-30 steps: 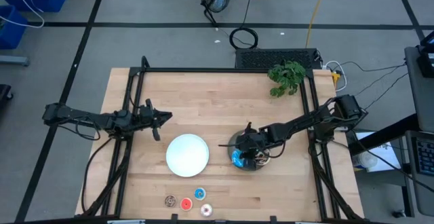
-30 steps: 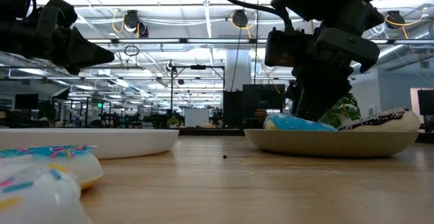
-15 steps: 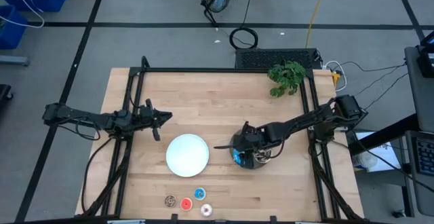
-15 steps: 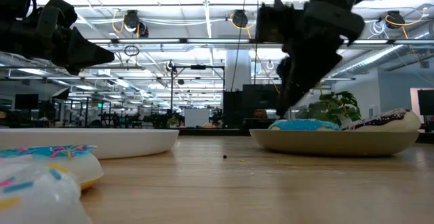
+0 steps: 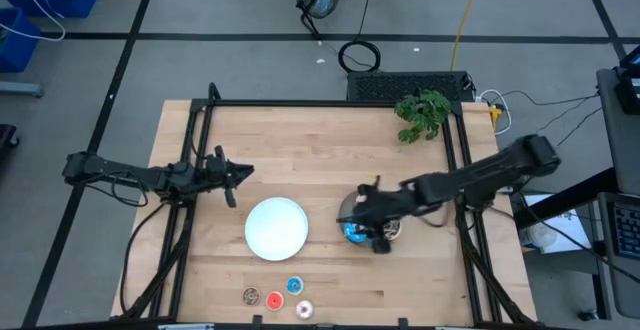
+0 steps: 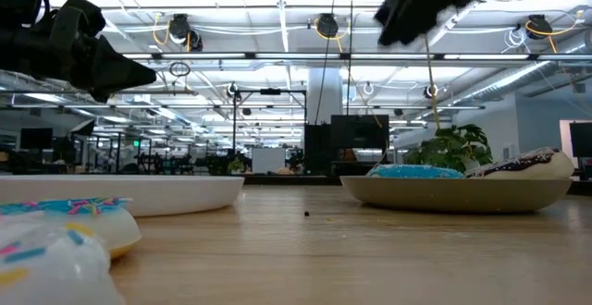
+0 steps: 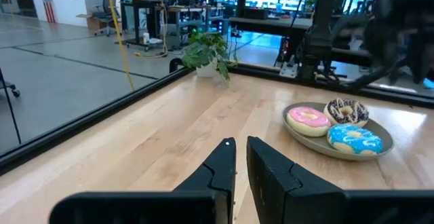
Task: Pick & Place donuts
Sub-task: Put the small brown donut on the white plate
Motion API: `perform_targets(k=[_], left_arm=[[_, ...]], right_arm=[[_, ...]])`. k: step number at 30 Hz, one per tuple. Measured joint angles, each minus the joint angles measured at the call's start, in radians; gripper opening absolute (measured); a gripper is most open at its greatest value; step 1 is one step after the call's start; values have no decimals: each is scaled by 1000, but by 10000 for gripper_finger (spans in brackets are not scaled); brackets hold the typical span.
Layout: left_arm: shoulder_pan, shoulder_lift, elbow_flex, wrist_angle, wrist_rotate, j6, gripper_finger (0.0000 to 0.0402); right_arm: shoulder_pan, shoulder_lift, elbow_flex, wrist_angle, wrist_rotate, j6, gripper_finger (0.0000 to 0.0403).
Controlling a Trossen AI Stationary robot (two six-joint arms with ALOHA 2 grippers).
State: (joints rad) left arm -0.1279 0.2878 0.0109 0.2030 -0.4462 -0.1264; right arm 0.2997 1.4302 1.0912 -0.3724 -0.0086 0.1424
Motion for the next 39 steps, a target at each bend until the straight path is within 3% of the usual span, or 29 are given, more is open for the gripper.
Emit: perform_targets(k=[6, 13, 19, 24, 27, 34, 39], left_arm=[[-1, 0, 0, 11, 0, 5, 42], [-1, 0, 0, 11, -5, -12, 42], [-1, 0, 0, 41, -2, -14, 42], [-1, 0, 0, 63, -2, -4, 42], [0, 0, 0, 99, -43, 13, 42], [5, 0, 0, 152, -79, 10, 42], [3, 0, 0, 197, -63, -138, 42]], right_arm=[[62, -306, -138, 82, 41, -59, 10], [106, -721, -492, 311, 165, -106, 4], [106, -958, -746, 499, 166, -203, 1], [106, -1084, -894, 636, 96, -277, 1], [106, -1127, -929, 658, 137, -294, 1], [105, -1135, -966, 657, 177, -391, 0], [105, -1136, -966, 664, 190, -383, 0]])
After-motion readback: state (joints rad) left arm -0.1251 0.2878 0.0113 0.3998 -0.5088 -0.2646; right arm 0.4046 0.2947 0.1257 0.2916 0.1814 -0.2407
